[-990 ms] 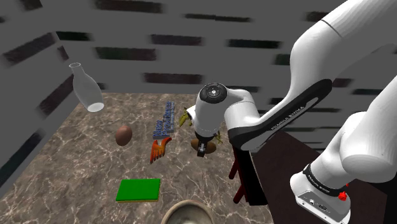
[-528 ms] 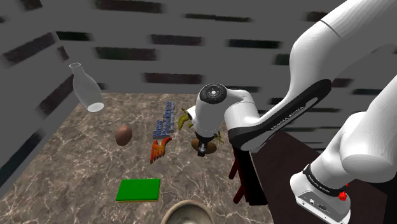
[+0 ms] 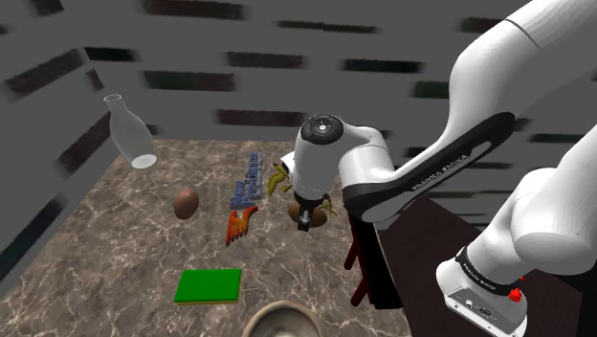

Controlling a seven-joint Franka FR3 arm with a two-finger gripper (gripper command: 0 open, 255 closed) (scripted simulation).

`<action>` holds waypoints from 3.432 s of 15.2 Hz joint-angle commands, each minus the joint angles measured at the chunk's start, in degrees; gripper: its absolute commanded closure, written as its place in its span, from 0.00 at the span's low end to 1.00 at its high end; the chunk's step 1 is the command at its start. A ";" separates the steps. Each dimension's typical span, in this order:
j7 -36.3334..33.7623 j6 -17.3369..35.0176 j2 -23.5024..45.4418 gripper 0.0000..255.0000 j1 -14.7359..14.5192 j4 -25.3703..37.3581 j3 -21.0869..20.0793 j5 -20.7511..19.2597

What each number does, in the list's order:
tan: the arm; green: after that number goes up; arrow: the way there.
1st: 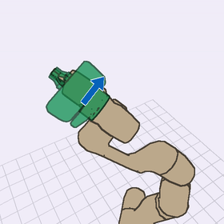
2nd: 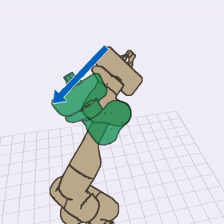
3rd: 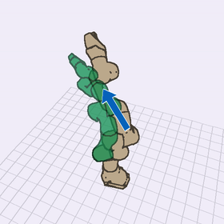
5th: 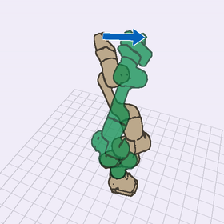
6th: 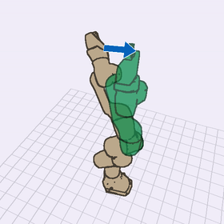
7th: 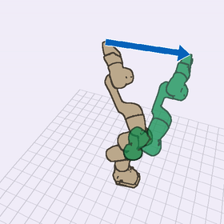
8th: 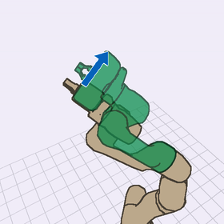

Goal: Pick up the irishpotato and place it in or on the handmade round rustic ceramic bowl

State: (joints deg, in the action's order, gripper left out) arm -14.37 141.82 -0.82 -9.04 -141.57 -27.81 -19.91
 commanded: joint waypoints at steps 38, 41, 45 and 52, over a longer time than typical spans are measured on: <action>-3.23 -25.60 -11.77 1.00 -8.18 14.08 -8.74 14.02; -8.18 -27.16 -9.41 1.00 -9.46 16.84 -11.99 13.20; -15.35 -29.51 -4.90 1.00 -11.17 21.46 -16.36 10.90; -25.84 -31.93 3.77 1.00 -14.62 27.74 -21.00 5.12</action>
State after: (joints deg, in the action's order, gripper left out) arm -39.29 109.50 2.17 -23.39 -113.79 -48.60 -14.19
